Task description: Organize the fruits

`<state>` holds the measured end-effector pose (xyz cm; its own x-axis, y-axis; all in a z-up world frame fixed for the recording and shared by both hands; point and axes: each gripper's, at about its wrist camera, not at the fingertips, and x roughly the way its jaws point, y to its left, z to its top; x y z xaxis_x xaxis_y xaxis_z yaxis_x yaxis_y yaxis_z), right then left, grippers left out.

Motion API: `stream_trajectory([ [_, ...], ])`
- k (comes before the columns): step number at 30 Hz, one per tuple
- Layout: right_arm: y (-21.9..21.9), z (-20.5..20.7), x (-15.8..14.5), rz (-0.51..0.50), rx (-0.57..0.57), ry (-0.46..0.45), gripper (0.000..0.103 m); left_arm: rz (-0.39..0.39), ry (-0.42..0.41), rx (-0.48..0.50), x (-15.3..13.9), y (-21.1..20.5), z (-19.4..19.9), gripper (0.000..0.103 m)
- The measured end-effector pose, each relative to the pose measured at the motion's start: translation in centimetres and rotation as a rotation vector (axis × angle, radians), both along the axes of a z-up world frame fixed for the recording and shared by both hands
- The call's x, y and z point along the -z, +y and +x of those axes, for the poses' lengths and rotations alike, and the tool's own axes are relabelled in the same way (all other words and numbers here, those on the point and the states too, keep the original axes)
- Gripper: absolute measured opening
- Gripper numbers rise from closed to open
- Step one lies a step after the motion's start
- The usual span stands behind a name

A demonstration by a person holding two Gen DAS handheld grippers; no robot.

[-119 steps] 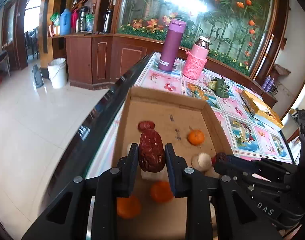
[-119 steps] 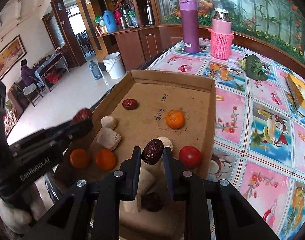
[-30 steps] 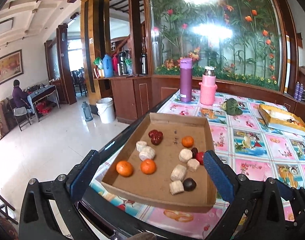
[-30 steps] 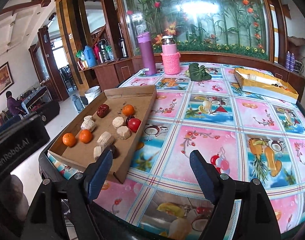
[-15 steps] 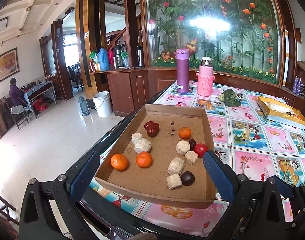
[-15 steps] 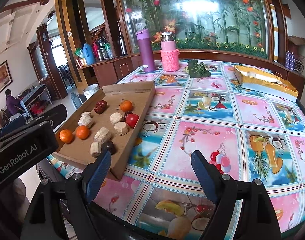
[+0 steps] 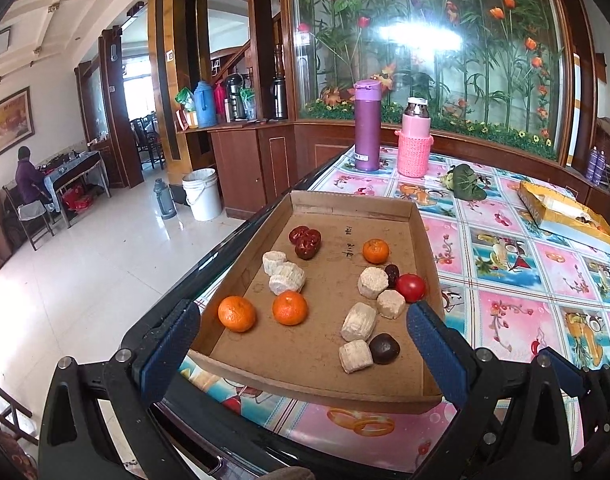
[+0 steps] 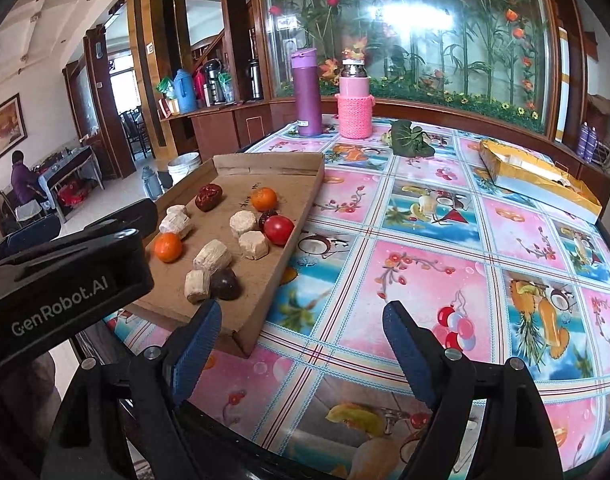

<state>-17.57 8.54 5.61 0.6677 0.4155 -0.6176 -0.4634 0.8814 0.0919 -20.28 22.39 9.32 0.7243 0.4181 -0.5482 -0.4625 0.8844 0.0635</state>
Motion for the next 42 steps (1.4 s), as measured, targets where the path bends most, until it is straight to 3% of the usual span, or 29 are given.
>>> stream_trajectory([
  [36,1.7,0.5,1.5,-0.038,-0.047,0.009,0.088,-0.061,0.063,0.001,1.9,1.2,1.7,0.103],
  [42,2.1,0.3,1.0,-0.051,-0.071,-0.022,0.088,-0.070,0.061,0.014,1.6,1.2,1.9,0.103],
])
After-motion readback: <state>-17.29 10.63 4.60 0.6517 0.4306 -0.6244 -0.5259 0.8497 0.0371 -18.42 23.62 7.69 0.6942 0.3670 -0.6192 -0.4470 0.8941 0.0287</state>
